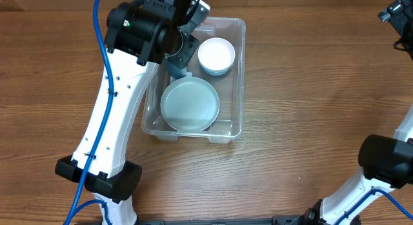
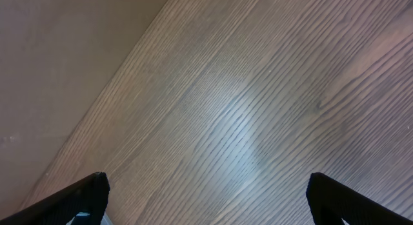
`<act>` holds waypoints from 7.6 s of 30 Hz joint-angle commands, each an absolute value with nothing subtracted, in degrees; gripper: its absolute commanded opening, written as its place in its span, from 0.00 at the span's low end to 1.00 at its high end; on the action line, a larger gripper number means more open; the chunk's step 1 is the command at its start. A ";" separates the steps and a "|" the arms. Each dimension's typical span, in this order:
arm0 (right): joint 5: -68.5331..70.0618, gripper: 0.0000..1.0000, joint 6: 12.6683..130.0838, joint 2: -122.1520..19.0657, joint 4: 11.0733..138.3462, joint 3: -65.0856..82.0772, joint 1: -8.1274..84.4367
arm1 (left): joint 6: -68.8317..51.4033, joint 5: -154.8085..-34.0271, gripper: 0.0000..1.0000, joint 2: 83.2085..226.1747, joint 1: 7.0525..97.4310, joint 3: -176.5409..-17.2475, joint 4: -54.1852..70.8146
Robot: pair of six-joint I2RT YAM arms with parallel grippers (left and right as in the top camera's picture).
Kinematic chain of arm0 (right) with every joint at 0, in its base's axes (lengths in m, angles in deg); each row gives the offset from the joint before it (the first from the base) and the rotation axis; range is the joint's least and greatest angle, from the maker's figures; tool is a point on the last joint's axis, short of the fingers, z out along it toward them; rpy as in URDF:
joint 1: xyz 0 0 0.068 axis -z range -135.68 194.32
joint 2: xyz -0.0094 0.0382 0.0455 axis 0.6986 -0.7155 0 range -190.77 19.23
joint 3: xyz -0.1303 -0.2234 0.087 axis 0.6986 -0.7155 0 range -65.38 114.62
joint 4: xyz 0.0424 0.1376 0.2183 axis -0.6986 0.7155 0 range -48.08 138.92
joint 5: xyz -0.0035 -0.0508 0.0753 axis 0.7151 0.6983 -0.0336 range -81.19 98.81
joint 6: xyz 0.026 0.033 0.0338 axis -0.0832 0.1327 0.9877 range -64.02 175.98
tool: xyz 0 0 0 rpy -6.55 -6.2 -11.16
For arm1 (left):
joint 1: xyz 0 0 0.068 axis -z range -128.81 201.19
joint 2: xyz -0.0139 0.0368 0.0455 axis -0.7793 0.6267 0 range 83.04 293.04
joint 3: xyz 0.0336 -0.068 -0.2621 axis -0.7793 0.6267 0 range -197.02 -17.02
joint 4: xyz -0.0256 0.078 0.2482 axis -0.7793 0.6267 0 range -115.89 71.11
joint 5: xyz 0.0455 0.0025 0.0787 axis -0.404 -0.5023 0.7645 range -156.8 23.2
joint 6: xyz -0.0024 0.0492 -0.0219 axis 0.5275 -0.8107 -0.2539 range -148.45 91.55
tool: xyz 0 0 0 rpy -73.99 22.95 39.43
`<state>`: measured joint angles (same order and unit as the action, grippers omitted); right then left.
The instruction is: Pack container
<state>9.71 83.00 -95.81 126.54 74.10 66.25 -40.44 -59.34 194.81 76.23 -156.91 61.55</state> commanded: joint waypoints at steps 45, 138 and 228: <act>10.44 1.00 83.46 -95.68 126.26 74.45 66.25 | -31.43 -54.77 1.00 176.43 74.35 -156.63 61.53; 10.44 1.00 83.46 -95.68 126.26 74.45 66.23 | -38.32 -82.31 1.00 83.25 52.60 -17.29 -22.93; 4.18 1.00 58.55 19.07 46.35 -64.91 39.78 | -38.32 -82.31 1.00 83.25 52.60 -17.29 -22.93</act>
